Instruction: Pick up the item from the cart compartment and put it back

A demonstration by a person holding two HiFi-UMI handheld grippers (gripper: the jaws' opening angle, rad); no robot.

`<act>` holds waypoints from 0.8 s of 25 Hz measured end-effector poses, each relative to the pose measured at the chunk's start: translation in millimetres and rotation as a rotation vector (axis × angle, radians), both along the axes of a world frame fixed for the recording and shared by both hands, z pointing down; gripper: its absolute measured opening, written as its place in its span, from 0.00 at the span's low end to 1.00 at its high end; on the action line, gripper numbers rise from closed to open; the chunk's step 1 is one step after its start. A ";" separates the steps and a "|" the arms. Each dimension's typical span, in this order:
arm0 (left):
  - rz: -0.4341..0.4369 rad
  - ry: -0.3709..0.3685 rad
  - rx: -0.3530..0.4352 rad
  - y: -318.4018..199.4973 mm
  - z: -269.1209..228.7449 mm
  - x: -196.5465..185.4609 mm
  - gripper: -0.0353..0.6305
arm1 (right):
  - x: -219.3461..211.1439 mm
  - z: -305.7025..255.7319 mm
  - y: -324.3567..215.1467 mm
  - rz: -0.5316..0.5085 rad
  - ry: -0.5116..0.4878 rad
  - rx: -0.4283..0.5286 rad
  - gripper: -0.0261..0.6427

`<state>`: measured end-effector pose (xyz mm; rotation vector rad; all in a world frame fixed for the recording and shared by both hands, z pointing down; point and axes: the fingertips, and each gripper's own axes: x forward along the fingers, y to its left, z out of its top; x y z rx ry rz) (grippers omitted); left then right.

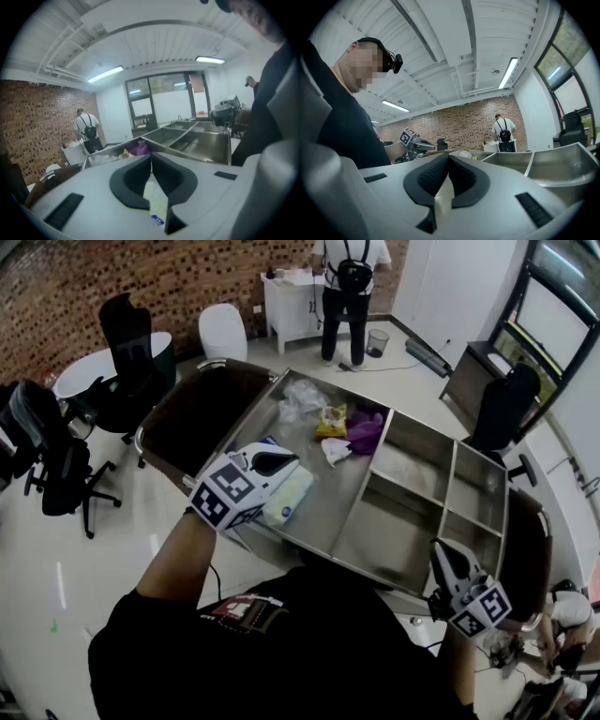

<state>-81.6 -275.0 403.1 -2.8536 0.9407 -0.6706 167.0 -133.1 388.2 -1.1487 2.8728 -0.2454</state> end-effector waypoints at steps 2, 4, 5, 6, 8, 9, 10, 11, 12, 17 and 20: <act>0.009 -0.082 -0.107 -2.1 27.3 -5.1 0.31 | 1.1 -1.4 -0.2 0.002 0.001 0.000 0.02; -0.009 -0.147 -0.198 -6.3 53.1 -10.9 0.42 | 1.5 -2.6 -0.8 0.002 0.001 0.001 0.02; -0.029 -0.170 -0.237 -9.3 64.8 -14.0 0.45 | 1.2 -3.0 -1.2 0.001 0.001 0.003 0.02; -0.050 -0.186 -0.275 -12.3 75.5 -16.6 0.49 | 0.8 -3.1 -1.4 0.000 0.001 0.004 0.02; -0.080 -0.205 -0.342 -16.6 93.1 -17.7 0.50 | 0.3 -2.6 -1.2 -0.001 0.002 0.004 0.02; -0.090 -0.218 -0.368 -18.0 100.7 -17.3 0.50 | 0.7 -2.2 -1.0 0.001 0.002 0.004 0.02; -0.100 -0.234 -0.389 -19.3 107.3 -16.9 0.50 | 1.3 -1.8 -0.9 0.003 0.001 0.003 0.02; -0.106 -0.252 -0.406 -20.3 112.3 -16.6 0.50 | 1.9 -1.7 -0.7 0.004 0.000 0.003 0.02; -0.108 -0.270 -0.418 -20.7 115.8 -16.2 0.50 | 2.5 -1.7 -0.4 0.006 -0.001 0.003 0.02; -0.081 -0.407 -0.434 -17.7 131.6 -11.6 0.35 | 4.9 -1.4 1.6 0.016 -0.005 0.012 0.02; -0.008 -0.428 -0.419 -8.2 133.5 4.2 0.14 | 6.2 -2.1 4.0 0.022 -0.008 0.018 0.02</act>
